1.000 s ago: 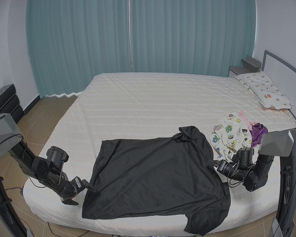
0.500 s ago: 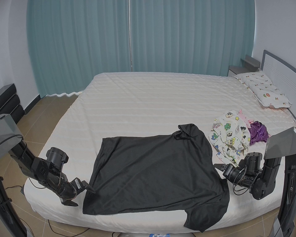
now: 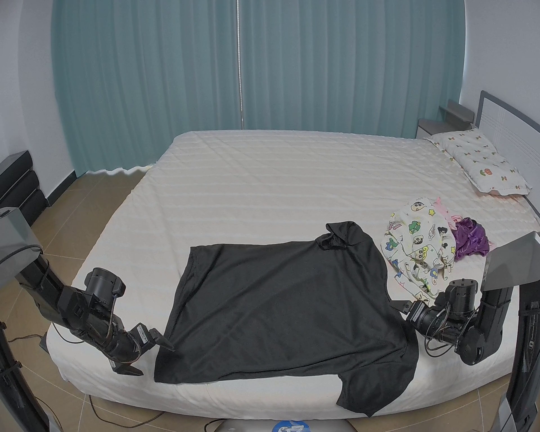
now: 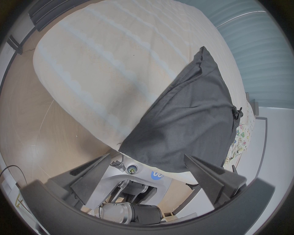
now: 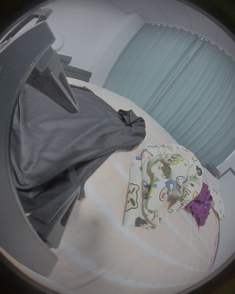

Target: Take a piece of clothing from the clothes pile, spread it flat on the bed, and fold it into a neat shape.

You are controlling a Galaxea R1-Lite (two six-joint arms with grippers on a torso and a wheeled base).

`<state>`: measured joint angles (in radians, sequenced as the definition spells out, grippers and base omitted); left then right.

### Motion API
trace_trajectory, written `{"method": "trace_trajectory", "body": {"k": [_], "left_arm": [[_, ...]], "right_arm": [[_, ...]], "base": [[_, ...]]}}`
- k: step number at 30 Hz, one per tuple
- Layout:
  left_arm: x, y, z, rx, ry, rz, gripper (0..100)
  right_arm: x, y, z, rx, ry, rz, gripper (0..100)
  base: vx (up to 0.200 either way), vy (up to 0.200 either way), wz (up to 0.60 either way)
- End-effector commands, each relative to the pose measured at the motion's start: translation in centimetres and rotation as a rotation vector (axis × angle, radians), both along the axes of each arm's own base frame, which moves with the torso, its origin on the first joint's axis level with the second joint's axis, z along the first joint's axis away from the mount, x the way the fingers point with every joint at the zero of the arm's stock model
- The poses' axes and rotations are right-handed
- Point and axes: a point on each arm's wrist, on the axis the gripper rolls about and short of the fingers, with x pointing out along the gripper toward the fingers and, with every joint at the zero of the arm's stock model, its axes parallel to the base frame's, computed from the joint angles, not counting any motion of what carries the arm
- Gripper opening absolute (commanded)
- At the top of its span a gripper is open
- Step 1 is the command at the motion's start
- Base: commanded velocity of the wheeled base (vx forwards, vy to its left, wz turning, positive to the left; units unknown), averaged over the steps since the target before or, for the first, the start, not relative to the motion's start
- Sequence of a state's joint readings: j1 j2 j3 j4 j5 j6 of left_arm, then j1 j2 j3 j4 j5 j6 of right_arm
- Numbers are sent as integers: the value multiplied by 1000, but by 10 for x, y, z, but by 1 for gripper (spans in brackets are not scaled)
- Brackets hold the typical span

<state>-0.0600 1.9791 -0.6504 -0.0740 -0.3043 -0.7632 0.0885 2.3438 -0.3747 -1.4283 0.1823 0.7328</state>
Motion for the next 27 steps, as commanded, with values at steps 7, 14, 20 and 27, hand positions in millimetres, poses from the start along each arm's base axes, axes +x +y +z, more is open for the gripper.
{"method": "trace_trajectory", "body": {"k": [7, 14, 20, 27], "left_arm": [[2, 2, 1, -4, -6, 10, 100], [5, 4, 2, -7, -14, 19, 100], [7, 4, 3, -10, -38, 24, 100], [11, 3, 6, -32, -73, 71, 100]], "right_arm": [[0, 0, -1, -1, 3, 1, 100], [3, 0, 5, 2, -24, -1, 100], [10, 0, 20, 5, -93, -9, 100], [25, 4, 34, 3, -170, -18, 100]], "base": [[0, 200, 0], [0, 114, 0], [0, 0, 0], [29, 0, 0]]}}
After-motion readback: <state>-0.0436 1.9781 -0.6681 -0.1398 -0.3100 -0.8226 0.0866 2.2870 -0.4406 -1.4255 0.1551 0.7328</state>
